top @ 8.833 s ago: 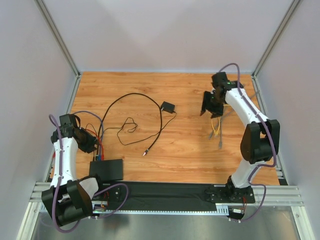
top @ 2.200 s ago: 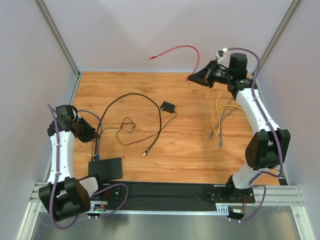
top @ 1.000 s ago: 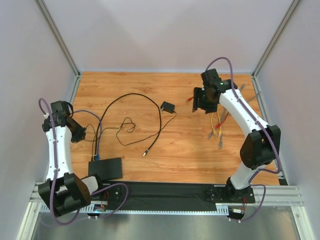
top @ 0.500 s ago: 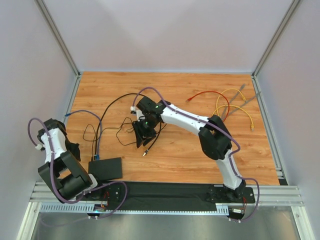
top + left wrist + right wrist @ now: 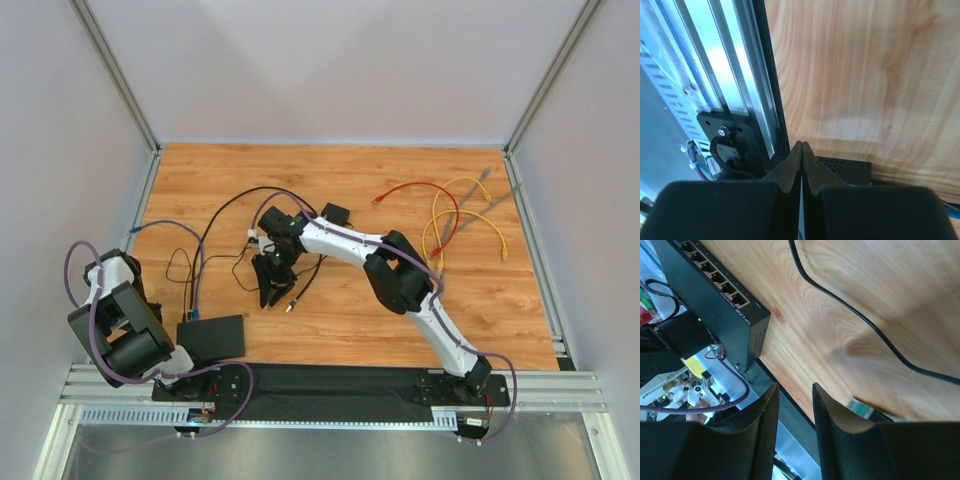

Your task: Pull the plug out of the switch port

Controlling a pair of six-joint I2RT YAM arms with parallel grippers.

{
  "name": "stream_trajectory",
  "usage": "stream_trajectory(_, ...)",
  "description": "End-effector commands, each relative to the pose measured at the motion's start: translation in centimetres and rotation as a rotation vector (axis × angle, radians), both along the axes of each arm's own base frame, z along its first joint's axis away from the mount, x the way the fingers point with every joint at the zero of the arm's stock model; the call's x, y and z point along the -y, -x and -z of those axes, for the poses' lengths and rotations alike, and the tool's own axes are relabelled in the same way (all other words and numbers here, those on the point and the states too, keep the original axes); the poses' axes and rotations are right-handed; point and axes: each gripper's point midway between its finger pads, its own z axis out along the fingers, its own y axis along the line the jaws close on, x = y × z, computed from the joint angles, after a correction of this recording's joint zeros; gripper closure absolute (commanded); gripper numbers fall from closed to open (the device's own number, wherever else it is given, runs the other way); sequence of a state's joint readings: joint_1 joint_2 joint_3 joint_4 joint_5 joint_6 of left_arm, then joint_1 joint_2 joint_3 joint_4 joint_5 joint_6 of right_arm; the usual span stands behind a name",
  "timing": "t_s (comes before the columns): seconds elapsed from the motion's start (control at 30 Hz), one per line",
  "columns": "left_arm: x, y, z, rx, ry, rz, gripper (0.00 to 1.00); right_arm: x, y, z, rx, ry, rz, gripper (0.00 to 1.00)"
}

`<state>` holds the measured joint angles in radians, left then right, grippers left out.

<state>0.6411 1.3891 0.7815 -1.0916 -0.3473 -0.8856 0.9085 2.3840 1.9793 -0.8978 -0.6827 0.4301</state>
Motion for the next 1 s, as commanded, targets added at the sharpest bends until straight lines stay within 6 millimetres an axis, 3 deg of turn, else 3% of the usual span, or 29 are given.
stream_trajectory(0.0,1.0,0.2,1.1,0.018,0.025,-0.039,1.00,-1.7,1.3,-0.6,-0.036,-0.040,-0.026,0.66)
stream_trajectory(0.37,6.2,-0.1,2.5,0.064,0.213,-0.031,1.00,-1.4,3.3,1.8,-0.120,-0.029,-0.025,0.65)
stream_trajectory(0.5,7.1,0.0,2.6,0.064,0.236,-0.016,1.00,-1.4,3.4,2.4,-0.133,-0.030,-0.012,0.65)
stream_trajectory(0.97,8.9,-2.7,2.3,0.099,0.249,0.134,1.00,-0.5,4.9,2.7,-0.179,-0.049,-0.024,0.65)
